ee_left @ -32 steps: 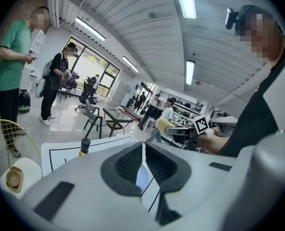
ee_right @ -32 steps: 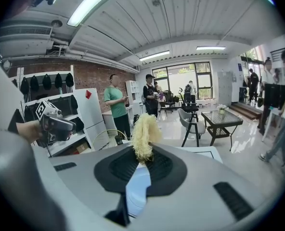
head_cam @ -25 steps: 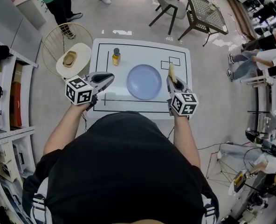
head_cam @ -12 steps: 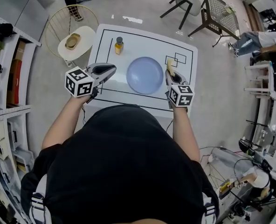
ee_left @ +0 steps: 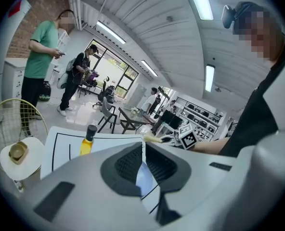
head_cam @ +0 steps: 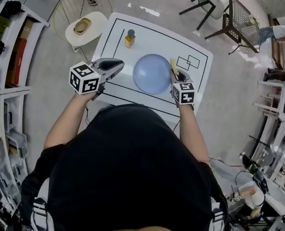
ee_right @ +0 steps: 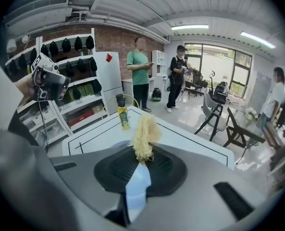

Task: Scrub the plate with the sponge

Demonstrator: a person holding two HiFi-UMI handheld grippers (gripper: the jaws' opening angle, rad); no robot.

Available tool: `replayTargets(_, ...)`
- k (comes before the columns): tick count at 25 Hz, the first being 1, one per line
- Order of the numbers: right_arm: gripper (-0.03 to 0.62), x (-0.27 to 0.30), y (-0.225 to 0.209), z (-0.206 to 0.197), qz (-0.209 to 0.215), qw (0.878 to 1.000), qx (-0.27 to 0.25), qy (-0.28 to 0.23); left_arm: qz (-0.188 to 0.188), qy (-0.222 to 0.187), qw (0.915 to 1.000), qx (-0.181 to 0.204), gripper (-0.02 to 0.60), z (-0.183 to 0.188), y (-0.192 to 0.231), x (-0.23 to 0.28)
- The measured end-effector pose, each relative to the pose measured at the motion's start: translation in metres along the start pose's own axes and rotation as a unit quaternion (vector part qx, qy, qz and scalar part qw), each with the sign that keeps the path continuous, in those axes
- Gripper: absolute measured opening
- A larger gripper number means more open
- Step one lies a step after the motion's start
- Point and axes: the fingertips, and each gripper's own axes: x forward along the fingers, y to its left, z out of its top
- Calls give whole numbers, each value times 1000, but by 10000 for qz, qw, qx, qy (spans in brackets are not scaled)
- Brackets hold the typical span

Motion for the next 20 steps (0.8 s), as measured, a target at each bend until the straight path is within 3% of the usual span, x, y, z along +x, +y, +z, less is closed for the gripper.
replayTargets(8, 35, 37, 20, -16, 494, 9962, -560, 437, 279, -59, 9992, -267, 26, -11, 8, 2)
replayTargets(20, 35, 77, 81, -44, 1378, 9768, -1334, 948, 558, 62, 9969, -552, 26, -39, 11, -3)
